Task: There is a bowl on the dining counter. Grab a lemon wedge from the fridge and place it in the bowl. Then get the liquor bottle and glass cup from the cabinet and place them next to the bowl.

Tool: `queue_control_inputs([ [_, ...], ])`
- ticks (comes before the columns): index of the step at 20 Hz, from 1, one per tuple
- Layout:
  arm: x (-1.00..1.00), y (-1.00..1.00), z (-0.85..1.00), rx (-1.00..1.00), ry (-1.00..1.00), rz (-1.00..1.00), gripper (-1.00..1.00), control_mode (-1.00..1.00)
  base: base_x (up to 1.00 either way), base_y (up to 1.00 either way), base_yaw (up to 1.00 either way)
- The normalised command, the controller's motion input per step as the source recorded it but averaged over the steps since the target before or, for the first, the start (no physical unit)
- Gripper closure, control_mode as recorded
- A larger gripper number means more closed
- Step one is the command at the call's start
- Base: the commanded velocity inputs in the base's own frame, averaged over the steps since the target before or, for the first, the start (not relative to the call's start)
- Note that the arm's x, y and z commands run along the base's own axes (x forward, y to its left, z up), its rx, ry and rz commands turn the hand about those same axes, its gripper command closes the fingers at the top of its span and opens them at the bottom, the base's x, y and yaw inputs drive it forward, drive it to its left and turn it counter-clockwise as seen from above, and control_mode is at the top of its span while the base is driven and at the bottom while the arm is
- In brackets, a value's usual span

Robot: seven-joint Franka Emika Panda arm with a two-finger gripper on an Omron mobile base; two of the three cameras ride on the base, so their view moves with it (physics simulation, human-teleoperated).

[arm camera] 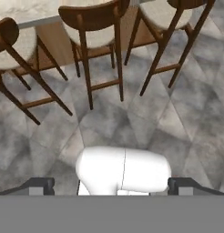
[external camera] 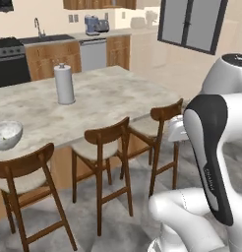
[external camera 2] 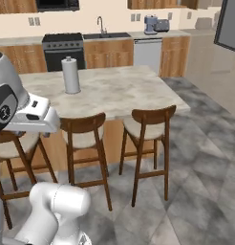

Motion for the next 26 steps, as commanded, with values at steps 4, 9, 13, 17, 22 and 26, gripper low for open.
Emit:
queue_control_inputs([
  [4, 0.00, 0.00, 0.00, 0.00, 0.00, 0.00, -1.00, 1.00, 0.46, -1.00, 0.04],
  [9, 0.00, 0.00, 0.00, 0.00, 0.00, 0.00, -1.00, 1.00, 0.53, -1.00, 0.05],
  [13, 0.00, 0.00, 0.00, 0.00, 0.00, 0.00, -1.00, 1.00, 0.46, -1.00, 0.01],
  [17, 0.00, 0.00, 0.00, 0.00, 0.00, 0.00, -1.00, 1.00, 0.46, -1.00, 0.01],
  [22, 0.00, 0.00, 0.00, 0.00, 0.00, 0.00, -1.00, 1.00, 0.56, -1.00, 0.02],
  [26, 0.00, 0.00, 0.00, 0.00, 0.00, 0.00, -1.00, 1.00, 0.68, -1.00, 0.04],
])
